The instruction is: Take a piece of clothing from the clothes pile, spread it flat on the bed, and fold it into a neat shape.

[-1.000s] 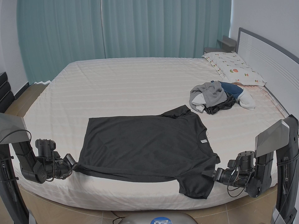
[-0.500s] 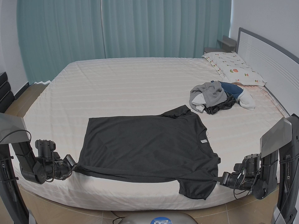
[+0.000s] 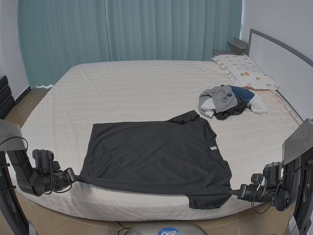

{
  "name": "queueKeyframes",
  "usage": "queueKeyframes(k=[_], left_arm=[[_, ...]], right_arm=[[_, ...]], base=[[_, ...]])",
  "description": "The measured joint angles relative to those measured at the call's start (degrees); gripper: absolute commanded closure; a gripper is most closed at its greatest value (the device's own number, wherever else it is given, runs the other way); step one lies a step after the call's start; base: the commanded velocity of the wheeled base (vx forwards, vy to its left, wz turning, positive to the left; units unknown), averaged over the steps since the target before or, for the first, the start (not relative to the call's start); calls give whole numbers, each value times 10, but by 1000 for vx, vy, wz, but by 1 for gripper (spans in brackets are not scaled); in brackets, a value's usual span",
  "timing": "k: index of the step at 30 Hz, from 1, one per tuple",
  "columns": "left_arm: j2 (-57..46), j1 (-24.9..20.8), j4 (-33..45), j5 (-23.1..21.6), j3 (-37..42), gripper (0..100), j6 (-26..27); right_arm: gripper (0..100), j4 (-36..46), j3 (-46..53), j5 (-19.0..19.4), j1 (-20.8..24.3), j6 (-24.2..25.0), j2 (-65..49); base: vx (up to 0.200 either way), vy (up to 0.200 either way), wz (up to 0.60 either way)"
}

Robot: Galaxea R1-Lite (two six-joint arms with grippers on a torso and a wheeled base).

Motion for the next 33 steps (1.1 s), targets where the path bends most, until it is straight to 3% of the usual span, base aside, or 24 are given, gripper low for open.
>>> queueKeyframes(k=[9, 27, 33], left_arm=[[-7, 11, 0, 13, 47, 100, 124], [-12, 26, -3, 58, 98, 100, 231], [-10, 34, -50, 61, 136, 100, 284]], right_arm=[[100, 12, 14, 13, -3, -39, -9], [100, 144, 15, 8, 3, -141, -39], [100, 180, 15, -1, 5, -158, -58]], base=[[0, 0, 0], [0, 0, 0], [0, 0, 0]])
